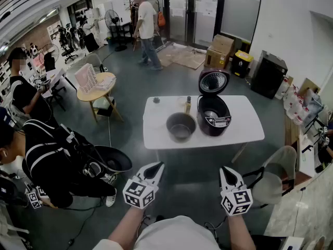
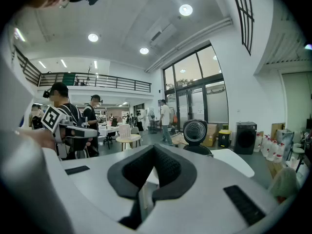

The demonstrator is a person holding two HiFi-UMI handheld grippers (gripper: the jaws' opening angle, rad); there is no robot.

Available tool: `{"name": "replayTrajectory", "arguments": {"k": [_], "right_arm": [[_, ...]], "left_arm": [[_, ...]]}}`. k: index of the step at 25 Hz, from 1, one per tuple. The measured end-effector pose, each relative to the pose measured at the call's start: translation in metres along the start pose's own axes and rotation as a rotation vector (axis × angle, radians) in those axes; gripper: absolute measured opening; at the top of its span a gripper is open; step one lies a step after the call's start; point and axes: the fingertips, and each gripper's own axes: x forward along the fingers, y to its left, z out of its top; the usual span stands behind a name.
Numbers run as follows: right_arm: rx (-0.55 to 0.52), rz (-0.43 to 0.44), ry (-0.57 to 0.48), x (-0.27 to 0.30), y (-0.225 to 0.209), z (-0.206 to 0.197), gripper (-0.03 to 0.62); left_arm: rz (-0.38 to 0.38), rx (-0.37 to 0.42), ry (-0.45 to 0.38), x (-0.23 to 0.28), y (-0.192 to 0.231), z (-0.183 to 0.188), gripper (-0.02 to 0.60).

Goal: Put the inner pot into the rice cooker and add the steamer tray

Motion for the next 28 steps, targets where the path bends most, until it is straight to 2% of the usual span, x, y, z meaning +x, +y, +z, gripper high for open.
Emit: {"name": "replayTrajectory", "arguments": {"k": [13, 23, 28], "right_arm": [[0.010, 0.017, 0.003, 0.001, 0.005, 0.000, 0.011], [0.014, -0.022, 0.010, -0.004, -0.001, -0.007, 0.011], [0.019, -0.023, 0.007, -0.005, -0.001, -0.008, 0.038]], "left_arm": [[0.012, -0.013, 0.003, -0.002, 0.000, -0.004, 0.014], [0.004, -0.012, 0.019, 0.000, -0.008, -0.012, 0.014], [0.005, -0.016, 0.025, 0.001, -0.009, -0.014, 0.038]]}}
